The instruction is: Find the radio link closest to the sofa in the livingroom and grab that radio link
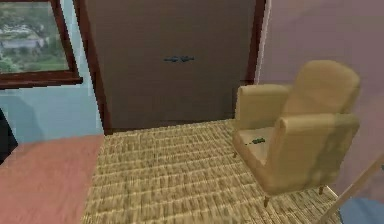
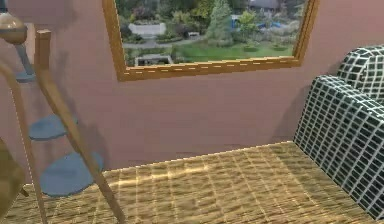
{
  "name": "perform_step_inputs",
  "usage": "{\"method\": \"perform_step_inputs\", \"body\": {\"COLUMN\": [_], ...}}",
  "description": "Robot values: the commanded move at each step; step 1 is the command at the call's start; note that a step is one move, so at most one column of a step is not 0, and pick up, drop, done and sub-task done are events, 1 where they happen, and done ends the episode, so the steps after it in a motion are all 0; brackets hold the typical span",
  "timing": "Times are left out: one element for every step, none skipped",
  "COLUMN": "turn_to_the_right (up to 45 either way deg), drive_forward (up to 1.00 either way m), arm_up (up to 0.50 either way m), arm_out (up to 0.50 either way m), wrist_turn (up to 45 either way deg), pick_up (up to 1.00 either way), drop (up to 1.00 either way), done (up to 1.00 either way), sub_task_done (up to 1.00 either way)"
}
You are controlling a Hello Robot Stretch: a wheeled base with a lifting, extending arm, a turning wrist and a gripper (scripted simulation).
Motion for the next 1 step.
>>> {"method": "perform_step_inputs", "body": {"turn_to_the_right": [0.0], "drive_forward": [0.75], "arm_up": [0.00], "arm_out": [0.00], "wrist_turn": [0.0], "pick_up": [0.00], "drop": [0.00], "done": [0.00], "sub_task_done": [0.00]}}
